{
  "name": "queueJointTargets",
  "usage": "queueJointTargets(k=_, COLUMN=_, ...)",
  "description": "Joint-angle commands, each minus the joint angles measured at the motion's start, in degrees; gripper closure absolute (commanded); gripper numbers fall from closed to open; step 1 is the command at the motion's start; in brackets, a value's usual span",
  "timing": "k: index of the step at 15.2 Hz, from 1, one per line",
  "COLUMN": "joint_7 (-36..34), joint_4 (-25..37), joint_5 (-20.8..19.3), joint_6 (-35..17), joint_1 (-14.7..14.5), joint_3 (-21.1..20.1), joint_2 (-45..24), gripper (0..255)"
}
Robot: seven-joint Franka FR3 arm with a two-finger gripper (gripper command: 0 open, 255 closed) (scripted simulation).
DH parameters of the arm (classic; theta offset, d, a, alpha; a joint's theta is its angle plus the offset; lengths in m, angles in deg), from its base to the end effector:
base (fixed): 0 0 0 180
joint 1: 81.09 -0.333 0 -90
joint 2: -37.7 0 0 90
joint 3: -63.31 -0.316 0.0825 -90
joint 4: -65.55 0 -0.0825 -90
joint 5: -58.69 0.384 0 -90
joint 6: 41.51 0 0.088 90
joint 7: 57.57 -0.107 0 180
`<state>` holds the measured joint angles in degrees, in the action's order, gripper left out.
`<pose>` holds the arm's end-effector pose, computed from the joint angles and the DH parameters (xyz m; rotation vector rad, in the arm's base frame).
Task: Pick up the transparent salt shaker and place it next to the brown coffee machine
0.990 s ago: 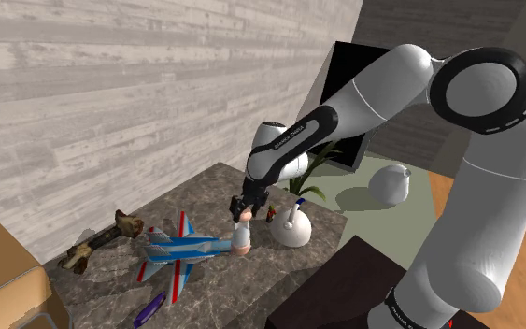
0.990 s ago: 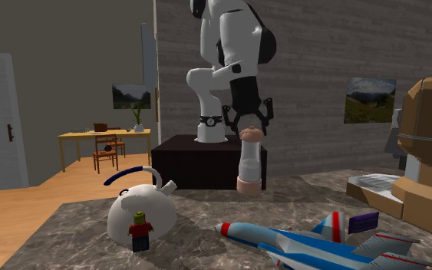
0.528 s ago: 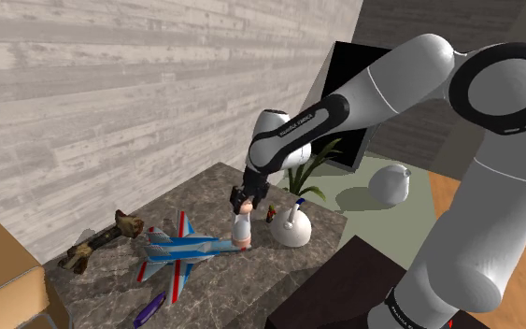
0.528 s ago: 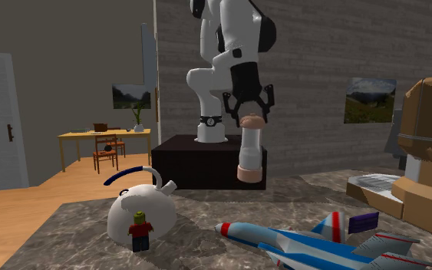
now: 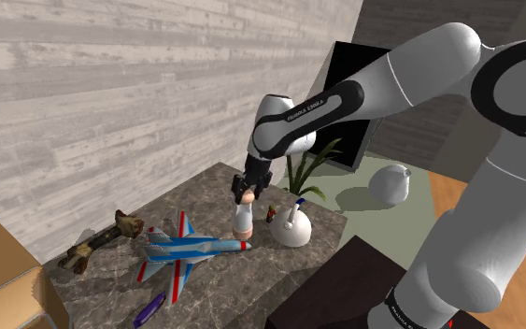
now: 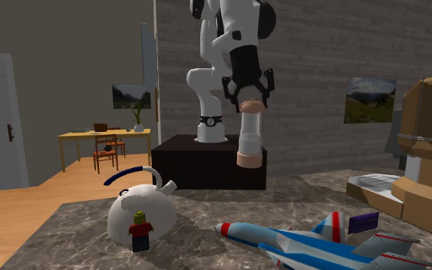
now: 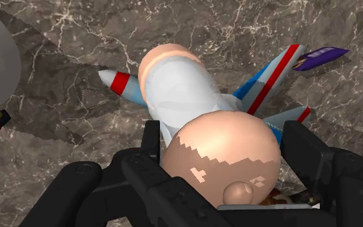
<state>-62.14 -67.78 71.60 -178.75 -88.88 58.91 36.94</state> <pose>0.5018 0.1102 0.3381 -2.9763 0.0426 -0.0462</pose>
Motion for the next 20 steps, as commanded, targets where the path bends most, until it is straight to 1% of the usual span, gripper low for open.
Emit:
queueJointTargets(k=1, joint_7=-0.42, joint_4=0.57, joint_5=-0.26, joint_6=1.59, joint_1=0.01, joint_3=0.02, joint_2=1.04, gripper=255)
queueJointTargets(k=20, joint_7=-3.05, joint_4=8.12, joint_5=-1.97, joint_6=16.11, joint_1=0.42, joint_3=0.38, joint_2=8.14, gripper=255)
